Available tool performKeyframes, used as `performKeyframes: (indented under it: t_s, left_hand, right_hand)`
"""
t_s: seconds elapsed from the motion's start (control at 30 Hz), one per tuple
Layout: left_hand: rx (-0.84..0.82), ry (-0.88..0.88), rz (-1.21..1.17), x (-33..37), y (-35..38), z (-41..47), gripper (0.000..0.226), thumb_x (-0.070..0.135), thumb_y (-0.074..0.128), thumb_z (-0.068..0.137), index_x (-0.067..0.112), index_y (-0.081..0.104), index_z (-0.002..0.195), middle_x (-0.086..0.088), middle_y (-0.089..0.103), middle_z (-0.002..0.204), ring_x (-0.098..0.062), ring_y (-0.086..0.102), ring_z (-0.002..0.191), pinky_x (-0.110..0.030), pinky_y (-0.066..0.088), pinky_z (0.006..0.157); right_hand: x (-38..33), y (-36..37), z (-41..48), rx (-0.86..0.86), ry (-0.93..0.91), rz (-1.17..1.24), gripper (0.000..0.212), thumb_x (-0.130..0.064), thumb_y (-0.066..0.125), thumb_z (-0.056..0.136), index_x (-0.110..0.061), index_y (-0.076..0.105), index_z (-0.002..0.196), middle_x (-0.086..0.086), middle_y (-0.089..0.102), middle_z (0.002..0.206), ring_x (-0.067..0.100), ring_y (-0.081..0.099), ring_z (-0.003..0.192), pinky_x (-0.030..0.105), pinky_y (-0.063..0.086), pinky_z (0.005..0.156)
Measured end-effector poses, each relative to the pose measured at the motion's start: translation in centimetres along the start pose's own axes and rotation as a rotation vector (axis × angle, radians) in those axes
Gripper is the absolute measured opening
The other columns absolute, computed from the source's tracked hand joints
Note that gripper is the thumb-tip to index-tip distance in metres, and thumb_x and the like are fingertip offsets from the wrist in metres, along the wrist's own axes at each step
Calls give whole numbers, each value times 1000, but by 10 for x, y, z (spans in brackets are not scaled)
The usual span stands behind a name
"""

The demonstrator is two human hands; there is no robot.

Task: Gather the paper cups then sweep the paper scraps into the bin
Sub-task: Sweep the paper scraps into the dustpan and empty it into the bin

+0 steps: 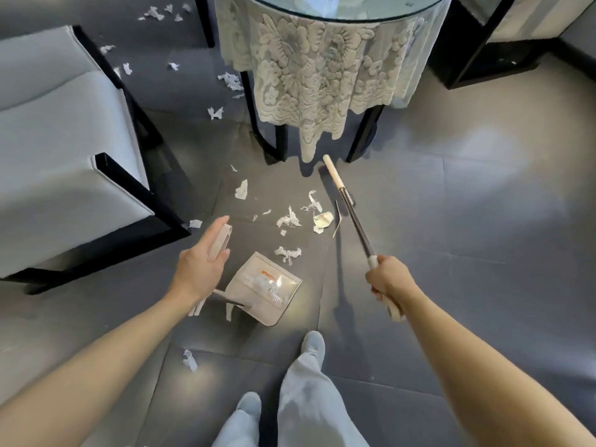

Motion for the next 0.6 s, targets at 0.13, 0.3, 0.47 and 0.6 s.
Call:
performKeyframes:
  t_s: [0.13, 0.3, 0.47, 0.6]
  left_hand:
    - [35, -62, -16, 4, 4, 19, 57, 15, 55, 95, 47, 39, 140, -2, 63, 120, -26, 55, 104, -27, 38, 84]
    - [33, -39, 36, 14, 13, 36, 58, 16, 56, 95, 46, 37, 142, -3, 62, 124, -29, 56, 107, -25, 38, 85]
    - [61, -49, 14, 9, 9, 44, 58, 17, 55, 95, 48, 38, 141, 1, 61, 121, -16, 49, 95, -22, 36, 83]
    - [69, -27, -2, 12, 10, 47, 56, 16, 55, 95, 45, 38, 141, -1, 60, 124, -19, 51, 100, -24, 38, 86]
  right_hand:
    - [-1, -13, 39, -184, 179, -13, 11, -1, 41, 92, -2, 49, 100, 12, 50, 62, 19, 46, 41, 18, 36, 41]
    - [11, -21, 50, -278, 269, -7, 8, -7, 44, 92, -1, 50, 91, 7, 39, 52, 16, 33, 34, 18, 31, 40]
    - [-6, -18, 44, -340, 135, -285, 28, -4, 49, 92, 10, 57, 115, 14, 52, 62, 23, 46, 53, 31, 40, 59]
    - [-13, -11, 24, -298, 91, -514, 36, 1, 43, 86, 1, 56, 120, 10, 61, 72, 25, 58, 62, 24, 44, 53]
Point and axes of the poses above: each hand's wrist, its own z-axis towards the middle knuckle, its own y-axis out of the palm, x = y × z, the point moved 4 cm from there along z, towards the middle knuckle
